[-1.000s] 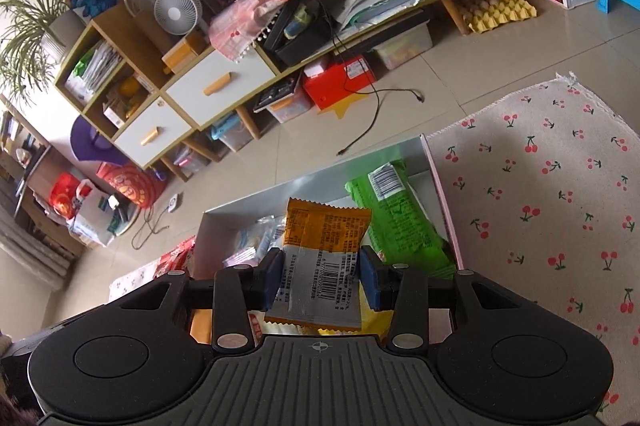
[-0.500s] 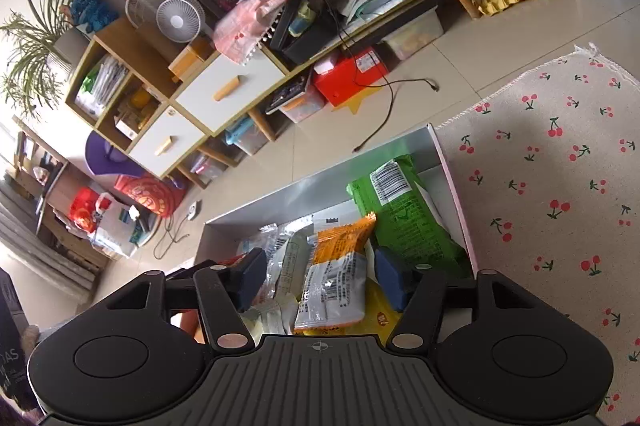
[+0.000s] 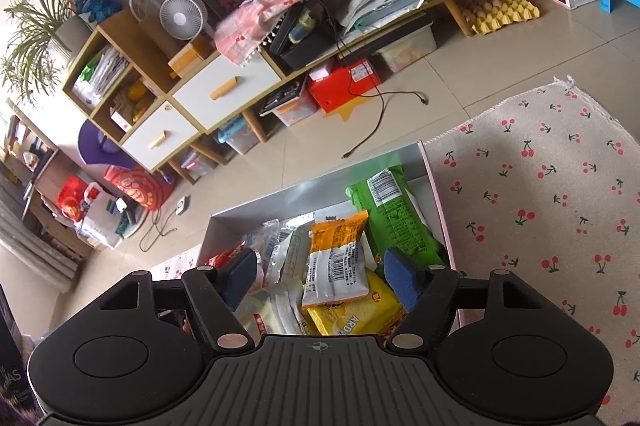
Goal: Organize snacks
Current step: 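Open both tools to drop the packets into the box and withdraw, then grasp the cream biscuit packet with the left tool while the right grasps the white-blue packet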
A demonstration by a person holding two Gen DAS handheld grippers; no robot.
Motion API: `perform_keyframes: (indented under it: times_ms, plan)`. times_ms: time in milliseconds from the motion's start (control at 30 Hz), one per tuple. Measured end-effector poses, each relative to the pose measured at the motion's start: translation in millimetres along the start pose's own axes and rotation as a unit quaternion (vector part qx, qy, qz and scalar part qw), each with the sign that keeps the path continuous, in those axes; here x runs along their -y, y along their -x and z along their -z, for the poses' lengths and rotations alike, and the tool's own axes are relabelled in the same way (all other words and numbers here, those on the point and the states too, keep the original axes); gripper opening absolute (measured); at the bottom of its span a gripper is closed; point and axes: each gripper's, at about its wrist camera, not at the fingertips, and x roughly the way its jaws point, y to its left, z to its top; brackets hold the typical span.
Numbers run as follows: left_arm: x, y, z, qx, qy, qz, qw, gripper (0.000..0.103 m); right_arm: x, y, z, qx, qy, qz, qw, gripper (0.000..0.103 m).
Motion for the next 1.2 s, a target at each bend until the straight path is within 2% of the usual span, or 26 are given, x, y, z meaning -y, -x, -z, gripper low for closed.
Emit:
perform_keyframes:
  times_ms: [400, 533, 700, 1000, 1200]
  plan:
    - [7, 34, 19, -0.005, 0.006, 0.008, 0.9999, 0.088, -19, 41, 21, -0.011, 0.055, 0.02, 0.998, 0.082]
    - [6, 43, 29, -0.01, 0.018, 0.004, 0.9998, 0.095, -19, 51, 31, -0.019, 0.066, 0.03, 0.997, 0.083]
    - [6, 50, 42, -0.02, 0.025, -0.006, 0.9995, 0.098, -16, 60, 43, -0.027, 0.076, 0.039, 0.996, 0.084]
    - [4, 47, 66, -0.04, 0.047, -0.02, 0.9979, 0.102, 4, 56, 71, -0.043, 0.064, 0.055, 0.996, 0.085]
    - [11, 34, 75, -0.052, 0.076, -0.023, 0.9955, 0.102, 16, 38, 85, -0.07, 0.059, 0.107, 0.99, 0.085]
